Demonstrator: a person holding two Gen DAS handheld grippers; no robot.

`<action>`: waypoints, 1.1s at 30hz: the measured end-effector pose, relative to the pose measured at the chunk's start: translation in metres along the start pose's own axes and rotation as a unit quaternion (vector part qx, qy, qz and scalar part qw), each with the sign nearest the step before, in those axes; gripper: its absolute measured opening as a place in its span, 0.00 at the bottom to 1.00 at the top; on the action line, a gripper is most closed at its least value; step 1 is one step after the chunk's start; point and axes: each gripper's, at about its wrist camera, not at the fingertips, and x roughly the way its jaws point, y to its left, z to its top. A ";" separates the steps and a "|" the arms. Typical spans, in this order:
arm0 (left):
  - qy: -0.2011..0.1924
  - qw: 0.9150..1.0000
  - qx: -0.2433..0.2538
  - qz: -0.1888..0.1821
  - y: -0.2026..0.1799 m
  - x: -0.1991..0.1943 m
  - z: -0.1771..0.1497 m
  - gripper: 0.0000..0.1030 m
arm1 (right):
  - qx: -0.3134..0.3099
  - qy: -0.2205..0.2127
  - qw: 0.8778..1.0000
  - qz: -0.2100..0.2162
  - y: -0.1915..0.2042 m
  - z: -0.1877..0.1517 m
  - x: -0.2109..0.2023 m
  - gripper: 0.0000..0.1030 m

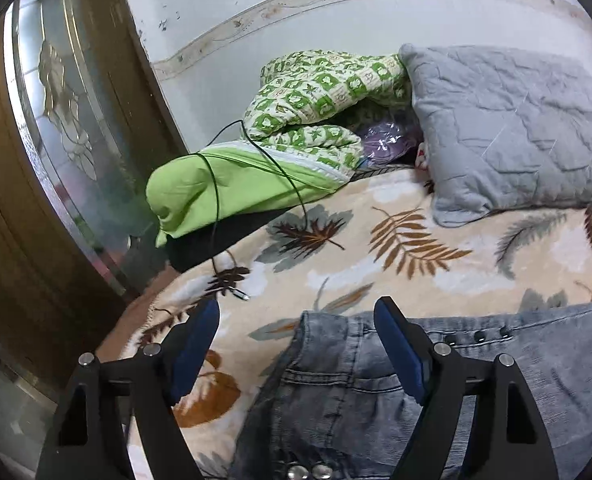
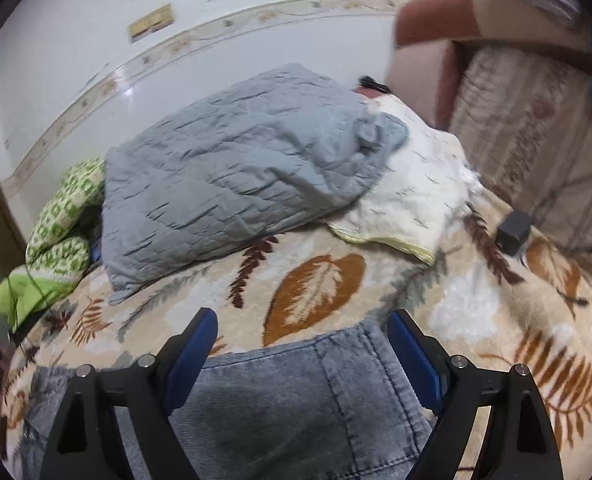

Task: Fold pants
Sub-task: 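Close the left tool on the jeans waistband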

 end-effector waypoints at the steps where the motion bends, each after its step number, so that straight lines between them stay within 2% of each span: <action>1: -0.002 1.000 0.000 -0.002 0.002 0.000 0.001 0.78 | 0.007 -0.005 1.000 -0.003 -0.004 0.000 -0.002 0.86; 3: -0.005 1.000 -0.006 0.004 0.003 0.001 0.000 0.78 | 0.010 -0.022 1.000 -0.013 -0.011 0.001 -0.006 0.86; 6: -0.003 1.000 -0.014 0.008 0.006 0.003 0.001 0.78 | 0.003 -0.071 0.997 -0.024 -0.010 0.004 -0.019 0.87; 7: -0.003 1.000 -0.012 0.011 0.005 0.005 0.001 0.78 | 0.000 -0.091 0.996 -0.027 -0.009 0.005 -0.023 0.89; 8: -0.001 1.000 -0.006 0.014 0.003 0.008 0.001 0.78 | -0.004 -0.104 0.994 -0.028 -0.008 0.006 -0.025 0.98; 9: -0.001 1.000 -0.003 0.016 0.002 0.010 0.000 0.78 | -0.007 -0.106 0.994 -0.028 -0.007 0.007 -0.024 1.00; 11: 0.004 1.000 0.004 0.020 -0.001 0.017 0.001 0.78 | -0.020 -0.088 0.995 -0.030 -0.004 0.008 -0.014 1.00; 13: 0.010 1.000 0.008 0.019 -0.003 0.023 0.002 0.78 | -0.026 -0.050 0.998 -0.038 -0.004 0.009 0.002 1.00; 18: 0.028 0.999 0.016 0.025 -0.004 0.045 0.004 0.78 | -0.003 0.024 0.999 -0.043 -0.021 0.003 0.039 1.00; 21: 0.069 0.997 0.018 0.007 0.000 0.070 0.004 0.78 | 0.015 0.067 0.996 -0.049 -0.035 -0.003 0.060 1.00; 26: 0.177 0.984 0.000 -0.037 0.022 0.124 0.004 0.78 | 0.056 0.109 0.991 -0.045 -0.058 -0.011 0.083 1.00; 29: 0.214 0.974 -0.017 -0.068 0.033 0.143 0.003 0.78 | 0.061 0.116 0.990 -0.045 -0.063 -0.012 0.088 0.99; 33: 0.239 0.964 -0.045 -0.107 0.037 0.154 0.001 0.78 | 0.058 0.123 0.990 -0.041 -0.061 -0.012 0.093 0.98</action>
